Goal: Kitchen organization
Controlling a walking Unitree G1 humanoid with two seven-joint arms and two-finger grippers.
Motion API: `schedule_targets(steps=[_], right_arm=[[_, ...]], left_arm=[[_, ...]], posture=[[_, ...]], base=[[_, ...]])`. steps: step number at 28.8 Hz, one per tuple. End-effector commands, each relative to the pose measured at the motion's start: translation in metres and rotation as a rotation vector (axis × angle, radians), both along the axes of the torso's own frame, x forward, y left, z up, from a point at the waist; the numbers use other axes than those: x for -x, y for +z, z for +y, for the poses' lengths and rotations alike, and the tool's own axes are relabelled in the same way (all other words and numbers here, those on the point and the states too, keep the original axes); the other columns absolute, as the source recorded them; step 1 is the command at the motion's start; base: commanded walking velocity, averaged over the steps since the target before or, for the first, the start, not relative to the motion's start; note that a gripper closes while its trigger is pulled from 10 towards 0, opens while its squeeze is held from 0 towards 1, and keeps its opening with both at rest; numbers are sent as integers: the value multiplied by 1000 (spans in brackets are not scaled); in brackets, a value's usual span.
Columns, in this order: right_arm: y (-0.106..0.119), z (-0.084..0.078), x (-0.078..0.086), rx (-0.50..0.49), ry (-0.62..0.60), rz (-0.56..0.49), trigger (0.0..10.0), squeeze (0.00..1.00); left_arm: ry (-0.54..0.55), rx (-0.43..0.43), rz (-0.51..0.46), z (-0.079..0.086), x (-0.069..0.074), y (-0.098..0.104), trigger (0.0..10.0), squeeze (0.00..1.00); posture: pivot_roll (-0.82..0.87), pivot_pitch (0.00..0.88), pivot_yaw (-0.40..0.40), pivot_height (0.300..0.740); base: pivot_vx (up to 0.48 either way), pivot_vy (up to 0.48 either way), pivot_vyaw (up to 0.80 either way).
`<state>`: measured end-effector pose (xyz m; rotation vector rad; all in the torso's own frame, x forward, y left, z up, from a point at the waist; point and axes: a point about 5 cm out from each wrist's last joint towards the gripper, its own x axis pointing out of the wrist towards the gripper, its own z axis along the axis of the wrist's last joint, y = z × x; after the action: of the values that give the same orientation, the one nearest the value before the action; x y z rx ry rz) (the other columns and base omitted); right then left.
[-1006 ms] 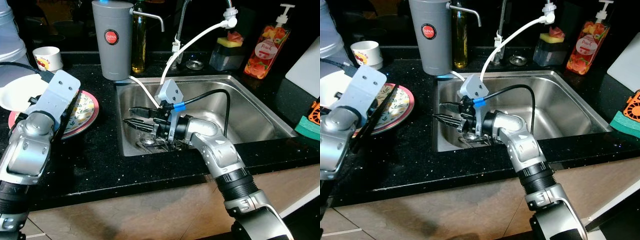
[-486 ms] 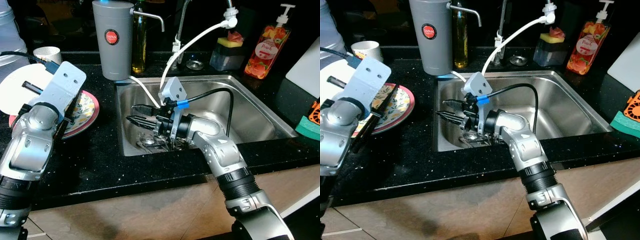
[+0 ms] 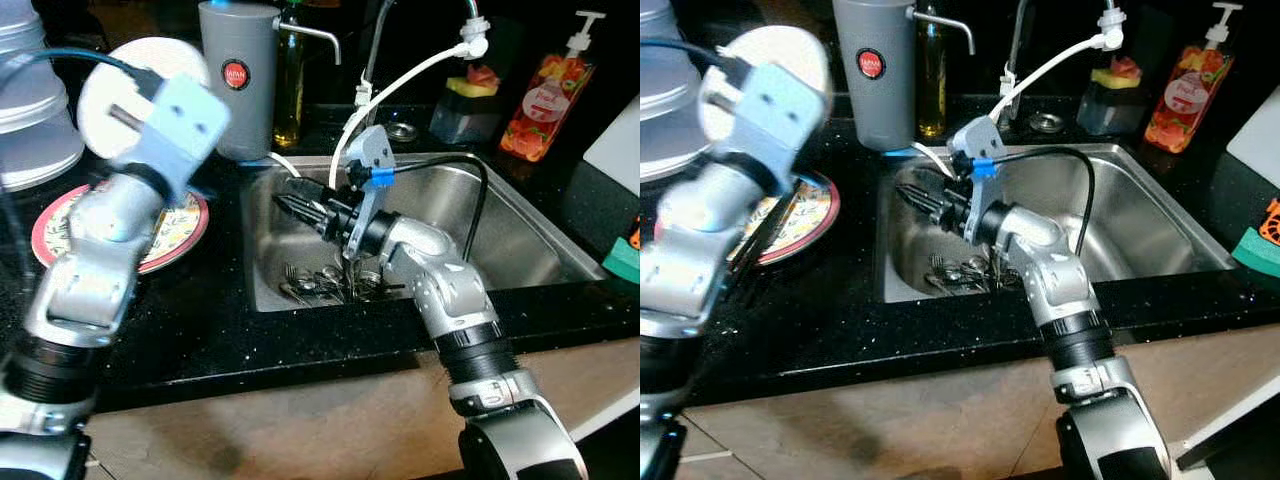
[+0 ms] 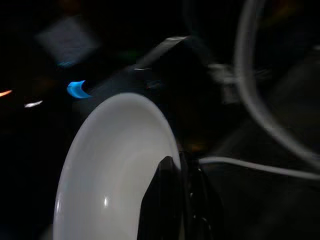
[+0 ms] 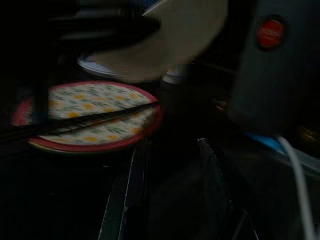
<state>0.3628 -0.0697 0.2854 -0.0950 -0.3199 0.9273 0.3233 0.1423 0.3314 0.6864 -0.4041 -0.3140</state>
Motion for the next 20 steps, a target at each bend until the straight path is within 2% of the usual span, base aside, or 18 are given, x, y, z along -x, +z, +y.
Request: schedule_targets(steps=[1, 2, 3, 5, 8, 11, 13, 15, 16, 20], right_arm=[[-1, -11, -6, 30, -88, -24, 10000, 0], [-3, -22, -11, 57, -183, -39, 10000, 0], [-3, -22, -11, 57, -183, -39, 10000, 0], [-6, -41, -21, 71, -346, -29, 10000, 0], [-9, -50, -25, 66, -414, -9, 10000, 0], [-9, -53, -27, 64, -431, -3, 10000, 0], [-9, -55, -28, 71, -441, -1, 10000, 0], [-9, -55, -28, 71, -441, -1, 10000, 0], [-9, -54, -26, 71, -414, 10, 10000, 0], [-9, -52, -25, 27, -384, 43, 10000, 0]], left_arm=[[-75, -45, 36, -11, 2, -7, 0, 0], [-127, -76, 76, -16, 2, -15, 0, 0], [-127, -76, 76, -16, 2, -15, 0, 0], [-217, -68, 116, -25, 3, -26, 0, 0], [-270, -65, 130, -30, 3, -33, 0, 0], [-291, -57, 136, -34, 2, -37, 0, 0], [-338, -75, 158, -42, 1, -51, 0, 0], [-338, -75, 158, -42, 1, -51, 0, 0], [-348, -66, 173, -45, -2, -58, 0, 0], [-346, -76, 153, -46, -3, -56, 0, 0]], posture=[[-17, 90, -40, 740], [-16, 87, -39, 740], [-16, 87, -39, 740], [-17, 84, -36, 740], [-19, 82, -36, 740], [-19, 82, -36, 740], [-27, 80, -32, 740], [-27, 80, -32, 740], [-32, 80, -28, 740], [-32, 84, -28, 740]], base=[[0, 0, 0], [0, 0, 0], [0, 0, 0], [0, 0, 0], [0, 0, 0], [0, 0, 0], [0, 0, 0], [0, 0, 0], [0, 0, 0], [0, 0, 0]])
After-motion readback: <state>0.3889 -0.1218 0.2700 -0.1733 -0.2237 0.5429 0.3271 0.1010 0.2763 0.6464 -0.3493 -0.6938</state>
